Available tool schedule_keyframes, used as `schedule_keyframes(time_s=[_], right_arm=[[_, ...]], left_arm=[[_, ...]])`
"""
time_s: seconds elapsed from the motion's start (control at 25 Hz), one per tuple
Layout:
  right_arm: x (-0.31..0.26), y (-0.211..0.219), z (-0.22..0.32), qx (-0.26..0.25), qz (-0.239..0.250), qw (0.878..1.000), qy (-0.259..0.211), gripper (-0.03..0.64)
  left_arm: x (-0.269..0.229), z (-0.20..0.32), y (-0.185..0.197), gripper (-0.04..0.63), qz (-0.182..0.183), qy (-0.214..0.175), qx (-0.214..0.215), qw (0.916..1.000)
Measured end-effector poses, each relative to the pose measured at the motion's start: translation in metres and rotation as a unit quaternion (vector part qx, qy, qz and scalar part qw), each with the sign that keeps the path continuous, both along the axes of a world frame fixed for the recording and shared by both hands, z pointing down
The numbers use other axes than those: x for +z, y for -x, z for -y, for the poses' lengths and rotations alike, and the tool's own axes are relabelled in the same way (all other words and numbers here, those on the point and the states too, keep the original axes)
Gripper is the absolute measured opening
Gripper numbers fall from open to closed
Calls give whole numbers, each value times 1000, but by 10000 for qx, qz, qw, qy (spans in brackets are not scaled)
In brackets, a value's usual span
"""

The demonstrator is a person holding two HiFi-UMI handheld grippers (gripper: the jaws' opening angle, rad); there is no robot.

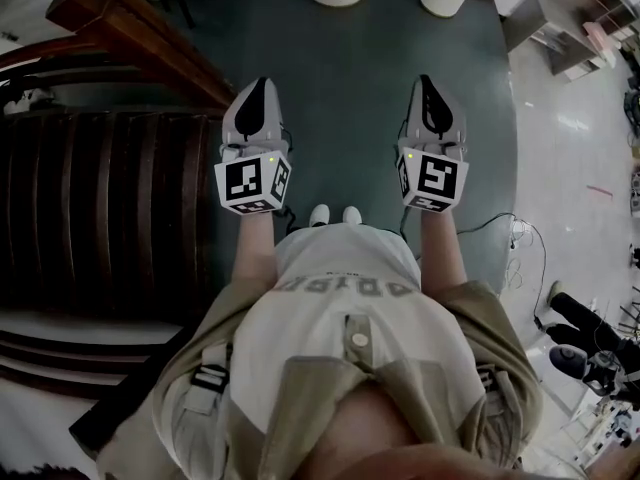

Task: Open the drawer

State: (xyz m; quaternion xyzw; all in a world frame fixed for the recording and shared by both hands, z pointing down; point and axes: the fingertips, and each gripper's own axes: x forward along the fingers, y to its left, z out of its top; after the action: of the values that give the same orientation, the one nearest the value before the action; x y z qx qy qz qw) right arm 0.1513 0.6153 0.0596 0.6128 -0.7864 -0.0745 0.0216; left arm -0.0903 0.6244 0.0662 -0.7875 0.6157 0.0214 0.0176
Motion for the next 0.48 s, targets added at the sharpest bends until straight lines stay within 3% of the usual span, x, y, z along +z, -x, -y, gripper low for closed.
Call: schedule_keyframes(time_s=[0.24,0.44,0.48], right_arm=[[7,-9,7,-39,112,9998,135,-2],[4,-36,17,-103,603,9981,56,5],[5,-39,20,-165,607,9980,65,56]], left_arm=[[8,5,-6,6,-52,155,-134,9998],[13,13,-23,6,-68,221,-243,9994],[14,15,-25,6,-89,224,-256,9994]])
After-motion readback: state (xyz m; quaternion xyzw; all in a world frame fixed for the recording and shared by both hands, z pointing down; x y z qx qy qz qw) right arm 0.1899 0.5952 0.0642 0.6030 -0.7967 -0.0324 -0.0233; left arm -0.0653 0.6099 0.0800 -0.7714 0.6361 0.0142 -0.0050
